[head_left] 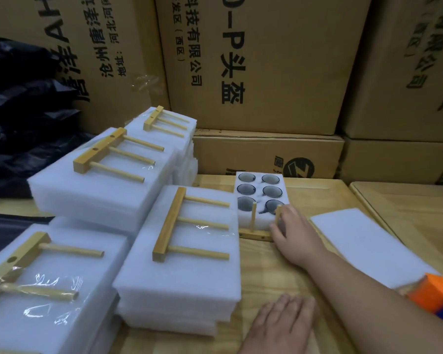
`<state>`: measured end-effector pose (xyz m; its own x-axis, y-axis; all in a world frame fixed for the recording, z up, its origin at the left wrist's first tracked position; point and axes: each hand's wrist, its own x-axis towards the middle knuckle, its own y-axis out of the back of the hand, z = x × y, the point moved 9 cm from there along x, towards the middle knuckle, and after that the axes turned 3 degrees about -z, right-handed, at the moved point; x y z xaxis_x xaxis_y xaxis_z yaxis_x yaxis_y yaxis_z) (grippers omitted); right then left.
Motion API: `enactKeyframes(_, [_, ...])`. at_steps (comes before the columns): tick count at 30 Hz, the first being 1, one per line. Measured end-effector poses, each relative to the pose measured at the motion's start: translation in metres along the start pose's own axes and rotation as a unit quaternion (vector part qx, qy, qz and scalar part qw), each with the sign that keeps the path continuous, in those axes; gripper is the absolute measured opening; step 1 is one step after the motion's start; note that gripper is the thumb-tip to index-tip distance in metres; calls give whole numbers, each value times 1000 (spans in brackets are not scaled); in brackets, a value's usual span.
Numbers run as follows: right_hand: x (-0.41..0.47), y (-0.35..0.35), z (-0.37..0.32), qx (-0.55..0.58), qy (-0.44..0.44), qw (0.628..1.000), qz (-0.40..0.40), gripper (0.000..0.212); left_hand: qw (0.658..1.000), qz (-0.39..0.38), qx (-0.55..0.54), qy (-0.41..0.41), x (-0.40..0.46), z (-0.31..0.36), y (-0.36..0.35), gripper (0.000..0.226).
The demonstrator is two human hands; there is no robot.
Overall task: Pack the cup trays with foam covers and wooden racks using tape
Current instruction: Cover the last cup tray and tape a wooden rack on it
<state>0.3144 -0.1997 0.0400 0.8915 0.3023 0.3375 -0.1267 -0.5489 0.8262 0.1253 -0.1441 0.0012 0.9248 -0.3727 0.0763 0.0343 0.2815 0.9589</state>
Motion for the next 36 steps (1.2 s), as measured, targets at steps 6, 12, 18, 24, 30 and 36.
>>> enactKeyframes(6, [-56, 26, 11, -9, -34, 999, 22, 20, 993, 110, 18, 39, -18, 10, 28, 97])
enactKeyframes(12, [-111, 47, 13, -18, -51, 998, 23, 17, 972, 191, -99, 95, -35, -5, 38, 61])
enactKeyframes(18, [-168, 67, 10, -5, -72, 996, 44, 37, 924, 283, -226, 120, -47, -30, 50, 53])
enactKeyframes(24, [-219, 88, -2, 12, -62, 997, 49, 33, 867, 282, -408, 57, -48, -43, 51, 42])
enactKeyframes(30, [-255, 101, -8, -20, -47, 998, 47, 42, 892, 199, -406, -14, -38, -25, 43, 47])
enactKeyframes(36, [-257, 106, -11, 28, -35, 997, 66, 33, 920, 228, -297, -121, -60, 1, 64, 44])
